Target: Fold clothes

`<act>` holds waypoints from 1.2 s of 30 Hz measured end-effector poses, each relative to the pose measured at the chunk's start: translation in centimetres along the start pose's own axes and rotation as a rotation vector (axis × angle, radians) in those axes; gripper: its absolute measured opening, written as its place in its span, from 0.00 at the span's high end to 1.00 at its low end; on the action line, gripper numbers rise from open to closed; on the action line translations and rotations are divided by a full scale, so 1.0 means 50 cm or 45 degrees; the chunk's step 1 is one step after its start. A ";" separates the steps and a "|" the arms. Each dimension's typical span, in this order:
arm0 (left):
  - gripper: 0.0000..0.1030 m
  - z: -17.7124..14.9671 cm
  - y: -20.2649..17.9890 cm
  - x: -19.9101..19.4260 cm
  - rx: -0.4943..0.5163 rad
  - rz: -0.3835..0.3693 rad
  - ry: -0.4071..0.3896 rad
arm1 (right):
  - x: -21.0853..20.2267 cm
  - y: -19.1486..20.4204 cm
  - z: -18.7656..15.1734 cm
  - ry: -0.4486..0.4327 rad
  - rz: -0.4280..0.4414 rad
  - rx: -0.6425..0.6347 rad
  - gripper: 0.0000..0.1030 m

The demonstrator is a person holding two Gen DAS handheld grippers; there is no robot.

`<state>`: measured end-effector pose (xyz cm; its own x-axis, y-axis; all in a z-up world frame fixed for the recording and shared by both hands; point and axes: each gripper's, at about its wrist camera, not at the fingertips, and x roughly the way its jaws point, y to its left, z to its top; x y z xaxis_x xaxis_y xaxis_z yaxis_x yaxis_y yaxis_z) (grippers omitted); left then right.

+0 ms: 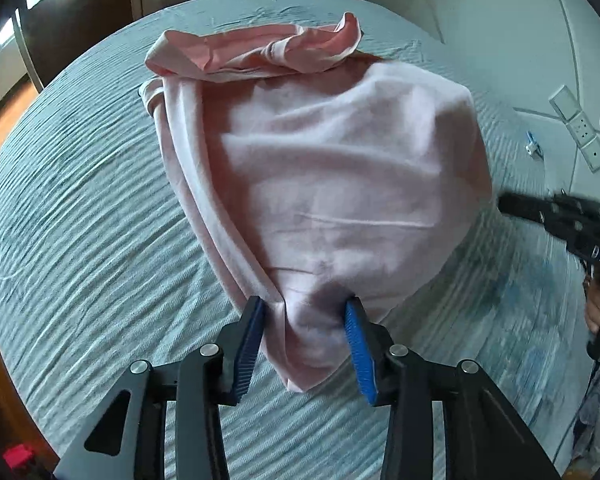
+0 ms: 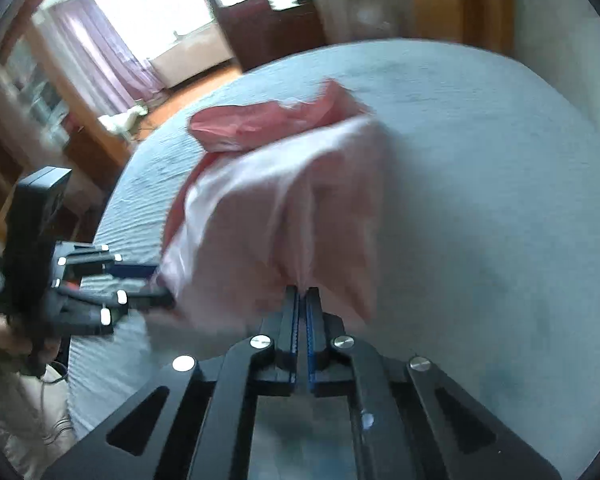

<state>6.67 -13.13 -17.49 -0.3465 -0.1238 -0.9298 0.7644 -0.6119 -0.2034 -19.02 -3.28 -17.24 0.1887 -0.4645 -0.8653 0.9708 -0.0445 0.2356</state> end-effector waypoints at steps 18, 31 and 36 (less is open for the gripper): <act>0.38 0.197 0.008 -0.124 0.403 -0.047 -0.071 | -0.119 0.060 -0.036 -0.197 -0.075 0.481 0.80; 0.37 0.389 -0.090 0.052 0.974 -0.256 0.058 | -0.095 0.143 0.007 -0.375 -0.370 1.071 0.62; 0.38 0.445 -0.071 0.136 1.029 -0.245 0.167 | -0.062 0.164 0.021 -0.384 -0.476 1.284 0.55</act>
<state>-10.49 -29.17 -16.25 -0.3269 0.1008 -0.9397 0.0564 -0.9904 -0.1258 -11.80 -3.12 -12.16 -0.2664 -0.4612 -0.8464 0.3689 -0.8601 0.3525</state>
